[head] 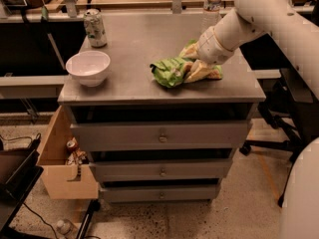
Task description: Move green rice chip bag near 7up can
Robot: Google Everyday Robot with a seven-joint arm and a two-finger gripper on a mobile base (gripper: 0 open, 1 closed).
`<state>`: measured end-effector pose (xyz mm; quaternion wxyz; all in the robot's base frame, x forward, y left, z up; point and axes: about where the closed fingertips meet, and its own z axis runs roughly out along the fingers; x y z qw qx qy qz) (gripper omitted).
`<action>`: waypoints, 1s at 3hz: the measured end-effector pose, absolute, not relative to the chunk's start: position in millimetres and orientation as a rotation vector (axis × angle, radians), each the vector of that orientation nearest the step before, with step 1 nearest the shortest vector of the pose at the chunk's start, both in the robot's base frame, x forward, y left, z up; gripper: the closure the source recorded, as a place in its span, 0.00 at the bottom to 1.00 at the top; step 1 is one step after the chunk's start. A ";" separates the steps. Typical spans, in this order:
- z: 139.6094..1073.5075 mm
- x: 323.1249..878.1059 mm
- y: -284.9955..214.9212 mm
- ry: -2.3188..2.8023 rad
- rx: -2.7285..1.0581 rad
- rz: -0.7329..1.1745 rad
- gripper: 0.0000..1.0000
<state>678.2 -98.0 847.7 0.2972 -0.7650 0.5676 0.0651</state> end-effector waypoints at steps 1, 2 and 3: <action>875.0 689.7 -98.8 1.474 -2.061 0.092 1.00; 924.2 711.1 -100.9 1.419 -2.108 -0.055 1.00; 957.0 732.3 -96.4 1.370 -2.143 -0.146 1.00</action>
Offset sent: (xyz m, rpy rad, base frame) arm 0.0661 -0.0127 0.1551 -0.2041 -0.2866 0.0481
